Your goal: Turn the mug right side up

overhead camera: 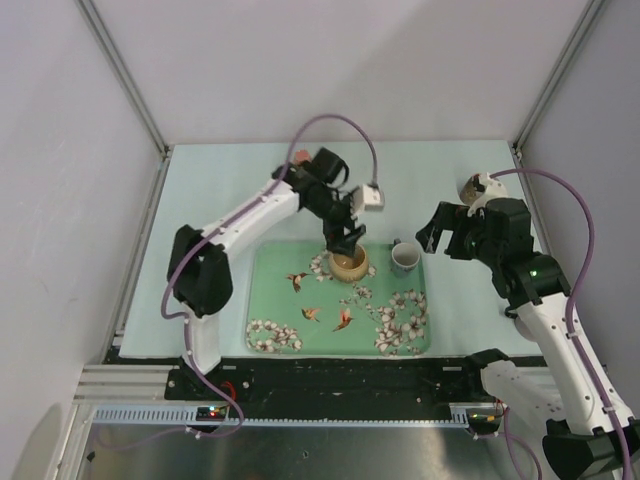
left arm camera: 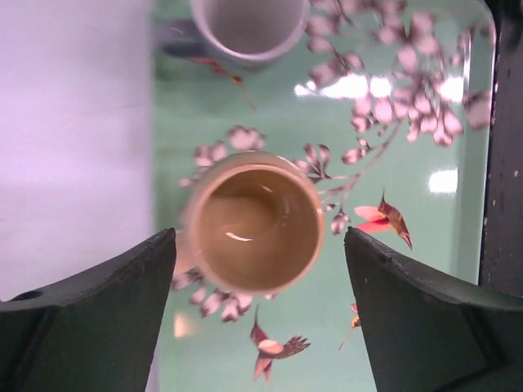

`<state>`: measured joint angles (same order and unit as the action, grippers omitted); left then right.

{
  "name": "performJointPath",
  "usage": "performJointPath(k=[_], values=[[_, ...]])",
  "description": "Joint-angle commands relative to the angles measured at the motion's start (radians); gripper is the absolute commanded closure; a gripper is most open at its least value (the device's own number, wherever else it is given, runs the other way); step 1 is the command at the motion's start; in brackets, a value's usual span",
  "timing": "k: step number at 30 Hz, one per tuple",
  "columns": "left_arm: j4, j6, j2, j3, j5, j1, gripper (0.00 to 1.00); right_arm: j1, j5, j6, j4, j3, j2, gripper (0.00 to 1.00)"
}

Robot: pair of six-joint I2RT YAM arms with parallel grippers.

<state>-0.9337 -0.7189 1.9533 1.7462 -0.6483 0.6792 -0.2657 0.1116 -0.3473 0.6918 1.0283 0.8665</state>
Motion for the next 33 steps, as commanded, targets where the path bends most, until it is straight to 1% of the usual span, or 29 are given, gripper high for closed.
performJointPath(k=[1, 2, 3, 5, 7, 8, 9, 11, 14, 17, 22, 25, 28, 31, 33], values=[[0.017, 0.157, -0.121, 0.157, -0.125, -0.098, 0.10, 0.005, -0.005, -0.015, -0.016, -0.008, 0.020, 0.01], [0.023, 0.222, -0.112, 0.196, -0.096, -0.113, 0.08, 0.005, -0.006, -0.020, -0.020, -0.010, 0.026, 0.01], [0.043, 0.333, -0.084, 0.243, -0.051, -0.132, 0.08, 0.004, -0.008, -0.026, -0.025, -0.012, 0.033, 0.01], [0.079, 0.536, -0.018, 0.334, 0.117, -0.166, 0.10, 0.004, -0.017, -0.038, -0.040, -0.015, 0.046, 0.01], [0.105, 0.714, 0.060, 0.409, 0.358, -0.205, 0.11, 0.004, -0.023, -0.048, -0.055, -0.016, 0.062, 0.01], [0.119, 0.777, 0.096, 0.449, 0.447, -0.227, 0.12, 0.004, -0.024, -0.051, -0.067, -0.017, 0.070, 0.01], [0.131, 0.828, 0.136, 0.478, 0.546, -0.242, 0.13, 0.004, -0.022, -0.054, -0.076, -0.016, 0.082, 0.01], [0.169, 0.881, 0.203, 0.529, 0.721, -0.261, 0.15, 0.003, -0.015, -0.056, -0.095, -0.017, 0.108, 0.01], [0.217, 0.894, 0.292, 0.593, 0.861, -0.268, 0.16, 0.002, -0.006, -0.058, -0.118, -0.017, 0.146, 0.01], [0.244, 0.887, 0.383, 0.640, 0.931, -0.269, 0.15, 0.003, 0.000, -0.055, -0.133, -0.016, 0.182, 0.01], [0.293, 0.869, 0.504, 0.713, 1.005, -0.270, 0.14, 0.004, 0.001, -0.044, -0.140, -0.016, 0.230, 0.01], [0.336, 0.854, 0.546, 0.733, 0.987, -0.276, 0.16, 0.004, -0.002, -0.036, -0.140, -0.017, 0.250, 0.01], [0.380, 0.833, 0.574, 0.739, 0.970, -0.288, 0.22, 0.008, -0.004, -0.023, -0.142, -0.016, 0.264, 0.01], [0.398, 0.837, 0.576, 0.731, 0.936, -0.308, 0.26, 0.019, -0.003, -0.017, -0.149, -0.016, 0.275, 0.01], [0.401, 0.834, 0.576, 0.727, 0.906, -0.320, 0.31, 0.031, 0.004, -0.014, -0.156, -0.017, 0.281, 0.01]])
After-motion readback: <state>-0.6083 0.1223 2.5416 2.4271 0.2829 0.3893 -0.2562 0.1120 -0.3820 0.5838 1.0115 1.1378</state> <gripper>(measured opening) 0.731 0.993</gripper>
